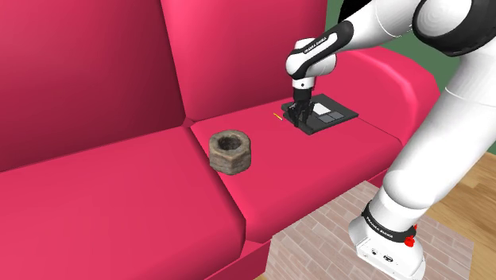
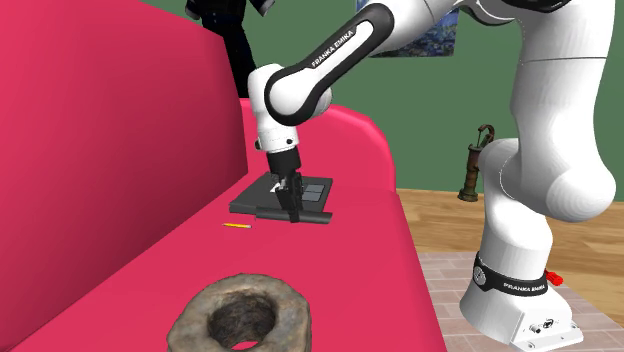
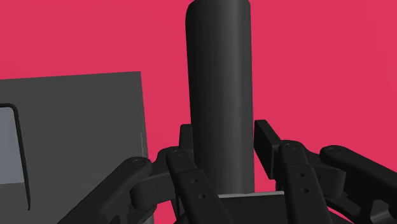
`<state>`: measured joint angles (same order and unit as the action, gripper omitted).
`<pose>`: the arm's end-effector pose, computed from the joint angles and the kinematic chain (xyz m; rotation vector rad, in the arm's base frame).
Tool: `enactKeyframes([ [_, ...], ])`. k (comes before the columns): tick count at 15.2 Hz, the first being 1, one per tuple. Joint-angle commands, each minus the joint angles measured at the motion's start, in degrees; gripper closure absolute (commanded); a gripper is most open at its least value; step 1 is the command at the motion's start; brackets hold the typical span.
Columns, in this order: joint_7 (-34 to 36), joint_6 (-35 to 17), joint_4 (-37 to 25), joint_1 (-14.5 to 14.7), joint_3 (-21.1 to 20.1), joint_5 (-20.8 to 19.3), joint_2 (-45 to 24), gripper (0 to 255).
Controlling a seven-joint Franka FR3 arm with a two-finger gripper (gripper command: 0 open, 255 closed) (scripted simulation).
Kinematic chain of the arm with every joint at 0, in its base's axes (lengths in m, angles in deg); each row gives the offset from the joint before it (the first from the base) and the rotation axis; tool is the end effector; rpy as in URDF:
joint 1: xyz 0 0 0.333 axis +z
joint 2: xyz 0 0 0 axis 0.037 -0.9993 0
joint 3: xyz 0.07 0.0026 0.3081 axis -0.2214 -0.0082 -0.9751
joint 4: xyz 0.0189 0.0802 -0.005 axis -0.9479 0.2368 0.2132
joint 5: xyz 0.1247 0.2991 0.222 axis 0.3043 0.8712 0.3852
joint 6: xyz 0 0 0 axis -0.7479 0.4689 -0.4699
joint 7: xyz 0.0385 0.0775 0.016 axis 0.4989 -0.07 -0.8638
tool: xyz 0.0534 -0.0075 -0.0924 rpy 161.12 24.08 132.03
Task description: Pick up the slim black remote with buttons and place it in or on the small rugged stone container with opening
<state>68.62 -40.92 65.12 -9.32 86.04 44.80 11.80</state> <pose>0.4732 -0.1621 0.3444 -3.0488 0.3445 0.3227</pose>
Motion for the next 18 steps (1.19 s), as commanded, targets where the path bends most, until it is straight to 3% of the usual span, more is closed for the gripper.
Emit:
enactKeyframes([
  [1,0.1,1.7,-0.6,0.0,0.0,-0.2,1.0,255],
  [18,1.1,14.6,-8.3,0.1,-0.2,-1.3,6.3,255],
])
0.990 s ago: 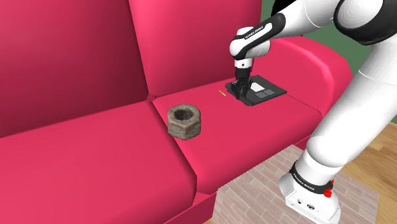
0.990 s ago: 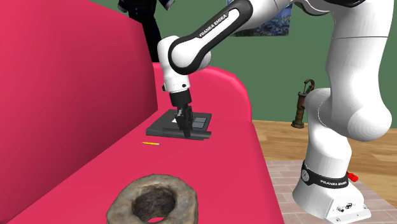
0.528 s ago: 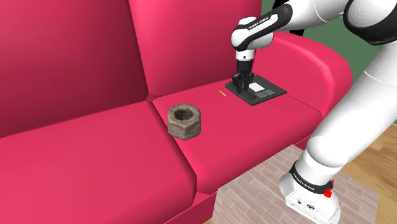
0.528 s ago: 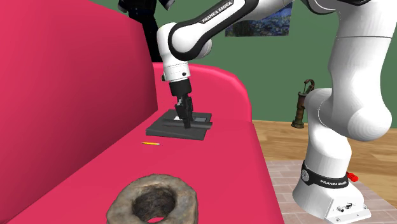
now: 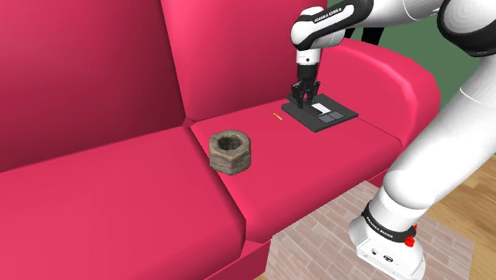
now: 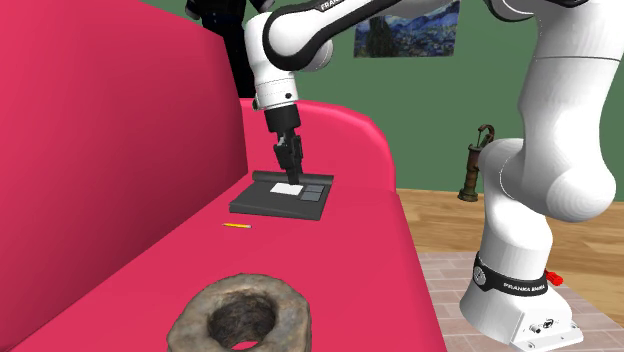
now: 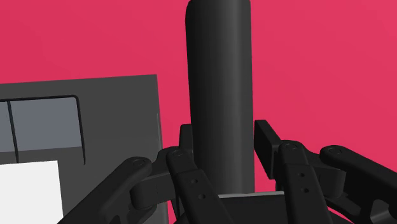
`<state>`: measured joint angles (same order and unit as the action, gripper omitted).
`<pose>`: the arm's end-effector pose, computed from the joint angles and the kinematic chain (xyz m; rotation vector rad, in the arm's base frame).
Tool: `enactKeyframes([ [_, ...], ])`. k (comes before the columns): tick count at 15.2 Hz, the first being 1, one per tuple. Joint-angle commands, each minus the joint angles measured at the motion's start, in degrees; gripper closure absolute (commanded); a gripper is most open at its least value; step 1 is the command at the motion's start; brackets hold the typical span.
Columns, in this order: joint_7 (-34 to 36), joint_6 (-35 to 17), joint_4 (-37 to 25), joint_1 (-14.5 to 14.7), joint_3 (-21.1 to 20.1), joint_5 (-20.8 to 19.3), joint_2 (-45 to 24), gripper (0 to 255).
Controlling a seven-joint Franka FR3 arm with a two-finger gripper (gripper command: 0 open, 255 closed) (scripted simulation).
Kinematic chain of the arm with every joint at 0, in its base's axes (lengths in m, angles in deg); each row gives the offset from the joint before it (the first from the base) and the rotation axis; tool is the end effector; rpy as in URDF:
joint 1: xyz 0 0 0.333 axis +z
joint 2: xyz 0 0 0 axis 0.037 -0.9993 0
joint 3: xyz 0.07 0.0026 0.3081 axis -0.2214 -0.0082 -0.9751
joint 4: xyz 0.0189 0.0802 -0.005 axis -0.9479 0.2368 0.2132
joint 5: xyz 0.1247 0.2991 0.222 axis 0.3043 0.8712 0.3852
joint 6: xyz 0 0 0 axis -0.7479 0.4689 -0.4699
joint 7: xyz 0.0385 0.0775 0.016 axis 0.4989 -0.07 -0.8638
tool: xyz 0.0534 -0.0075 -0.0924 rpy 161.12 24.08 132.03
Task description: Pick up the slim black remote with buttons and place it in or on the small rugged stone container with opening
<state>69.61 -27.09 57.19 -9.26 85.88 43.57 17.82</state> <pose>0.4729 -0.1631 0.4404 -3.0487 0.3447 0.3230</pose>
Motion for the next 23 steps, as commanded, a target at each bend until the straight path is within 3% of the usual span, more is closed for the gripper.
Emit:
enactKeyframes([
  [1,0.1,1.5,-1.0,0.0,-0.1,-0.1,0.5,255],
  [8,0.3,6.2,-4.7,0.1,-0.2,-0.2,1.5,255],
  [23,20.1,3.9,-3.1,9.8,-11.9,5.6,1.7,255],
])
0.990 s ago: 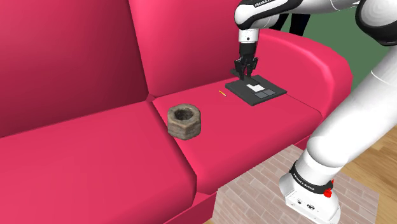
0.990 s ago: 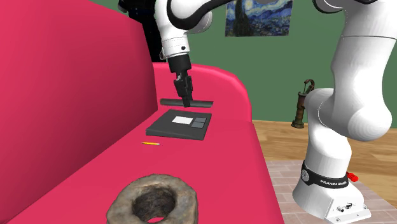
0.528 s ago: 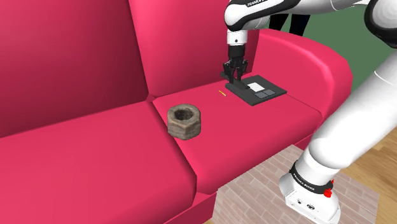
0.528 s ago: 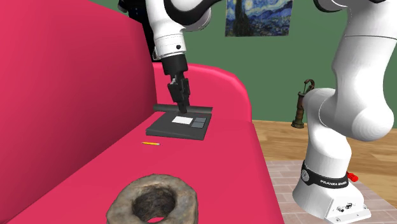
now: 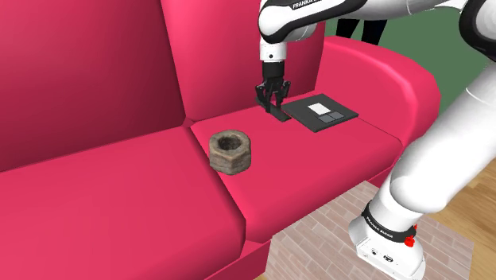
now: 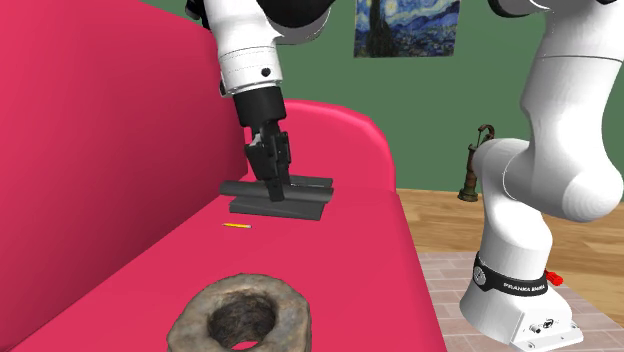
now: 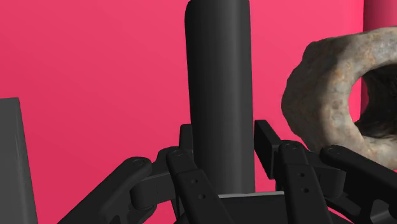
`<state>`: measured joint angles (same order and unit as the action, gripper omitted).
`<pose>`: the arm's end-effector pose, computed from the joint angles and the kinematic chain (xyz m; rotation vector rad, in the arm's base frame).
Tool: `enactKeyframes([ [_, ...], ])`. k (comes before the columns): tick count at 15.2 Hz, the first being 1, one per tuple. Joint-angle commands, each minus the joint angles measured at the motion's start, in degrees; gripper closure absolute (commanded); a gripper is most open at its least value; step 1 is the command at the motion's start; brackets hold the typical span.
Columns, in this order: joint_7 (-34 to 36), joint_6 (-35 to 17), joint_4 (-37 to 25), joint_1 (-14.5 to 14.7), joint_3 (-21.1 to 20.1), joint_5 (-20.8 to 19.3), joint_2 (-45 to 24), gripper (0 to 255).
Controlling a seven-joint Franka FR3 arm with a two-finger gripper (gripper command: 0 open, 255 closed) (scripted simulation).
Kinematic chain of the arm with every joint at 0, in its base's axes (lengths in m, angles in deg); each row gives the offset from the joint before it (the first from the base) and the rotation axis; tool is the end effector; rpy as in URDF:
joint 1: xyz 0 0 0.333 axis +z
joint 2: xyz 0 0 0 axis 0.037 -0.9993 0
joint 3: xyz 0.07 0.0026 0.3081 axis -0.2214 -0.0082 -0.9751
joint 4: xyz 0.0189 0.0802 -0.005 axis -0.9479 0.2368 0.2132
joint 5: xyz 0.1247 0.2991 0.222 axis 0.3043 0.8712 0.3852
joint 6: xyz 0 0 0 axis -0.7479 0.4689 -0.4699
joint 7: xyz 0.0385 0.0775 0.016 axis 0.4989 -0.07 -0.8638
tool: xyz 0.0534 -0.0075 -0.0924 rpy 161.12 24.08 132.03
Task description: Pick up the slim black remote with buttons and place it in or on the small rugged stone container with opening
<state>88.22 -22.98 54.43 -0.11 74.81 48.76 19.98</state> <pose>0.4957 0.0199 0.4775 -3.0492 0.3418 0.3229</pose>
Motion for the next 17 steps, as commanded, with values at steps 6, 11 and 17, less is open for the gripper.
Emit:
enactKeyframes([
  [6,9.2,-1.1,-3.7,4.5,-5.2,2.3,-3.9,255],
  [11,15.6,-1.6,-8.3,7.7,-8.6,3.0,-8.2,255],
  [17,17.7,-4.6,-8.3,9.1,-9.8,3.1,-10.9,255],
])
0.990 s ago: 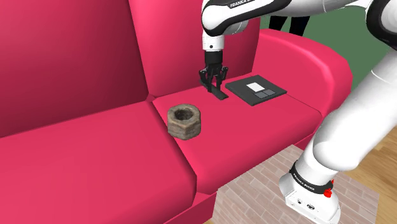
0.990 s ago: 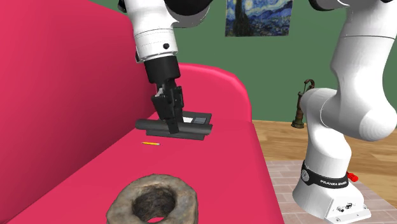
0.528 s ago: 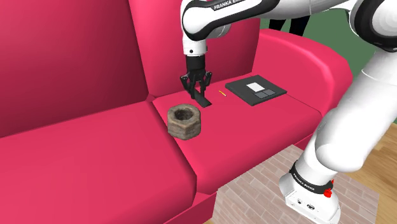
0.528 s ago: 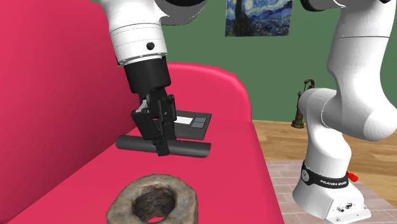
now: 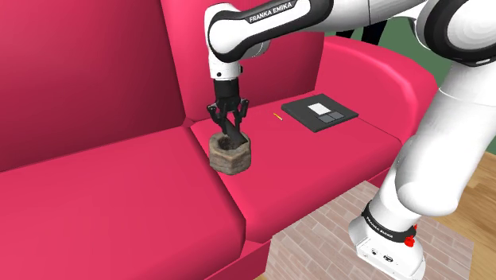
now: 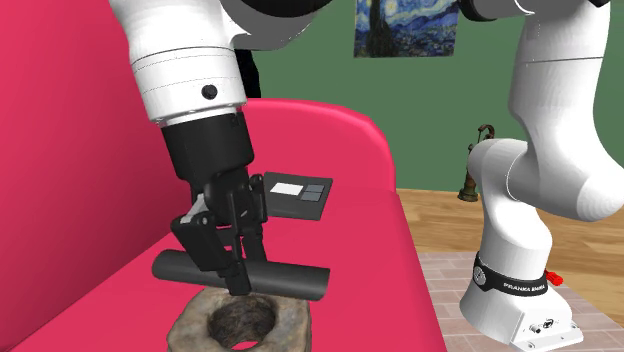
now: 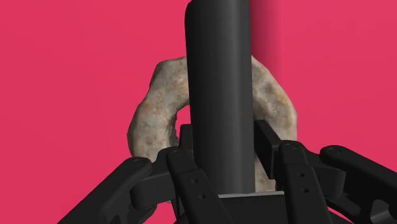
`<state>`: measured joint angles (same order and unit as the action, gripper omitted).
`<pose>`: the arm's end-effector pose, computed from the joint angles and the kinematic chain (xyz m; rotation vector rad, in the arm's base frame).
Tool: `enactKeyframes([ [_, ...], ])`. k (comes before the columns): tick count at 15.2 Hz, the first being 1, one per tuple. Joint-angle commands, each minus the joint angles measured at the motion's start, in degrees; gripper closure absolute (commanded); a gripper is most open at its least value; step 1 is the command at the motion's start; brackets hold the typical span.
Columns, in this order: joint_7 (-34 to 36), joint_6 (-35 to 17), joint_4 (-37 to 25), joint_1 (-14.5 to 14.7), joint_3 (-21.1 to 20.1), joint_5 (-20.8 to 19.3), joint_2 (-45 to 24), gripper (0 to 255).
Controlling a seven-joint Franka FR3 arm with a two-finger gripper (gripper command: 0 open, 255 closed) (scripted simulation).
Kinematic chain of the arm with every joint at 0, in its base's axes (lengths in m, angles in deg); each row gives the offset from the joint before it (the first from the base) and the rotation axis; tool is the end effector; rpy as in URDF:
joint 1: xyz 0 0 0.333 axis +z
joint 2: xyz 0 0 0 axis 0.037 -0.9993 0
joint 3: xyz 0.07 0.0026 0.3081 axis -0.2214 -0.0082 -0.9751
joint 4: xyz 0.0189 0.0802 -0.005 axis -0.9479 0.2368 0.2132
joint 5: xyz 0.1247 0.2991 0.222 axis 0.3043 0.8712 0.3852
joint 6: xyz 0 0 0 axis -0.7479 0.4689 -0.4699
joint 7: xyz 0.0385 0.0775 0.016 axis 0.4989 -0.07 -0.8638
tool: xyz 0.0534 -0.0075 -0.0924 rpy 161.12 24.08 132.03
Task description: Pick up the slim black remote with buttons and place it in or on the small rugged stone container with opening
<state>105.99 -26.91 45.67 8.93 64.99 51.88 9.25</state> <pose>0.5195 0.2030 0.4539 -3.0488 0.3439 0.3246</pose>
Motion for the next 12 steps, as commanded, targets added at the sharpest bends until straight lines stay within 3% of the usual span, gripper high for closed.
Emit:
enactKeyframes([
  [1,-0.1,-1.4,1.0,0.0,0.0,0.0,-0.4,255],
  [6,-0.5,-5.7,4.0,0.1,-0.1,0.0,-1.7,255],
  [12,-0.5,-5.7,4.0,0.1,-0.1,0.0,-1.7,255],
])
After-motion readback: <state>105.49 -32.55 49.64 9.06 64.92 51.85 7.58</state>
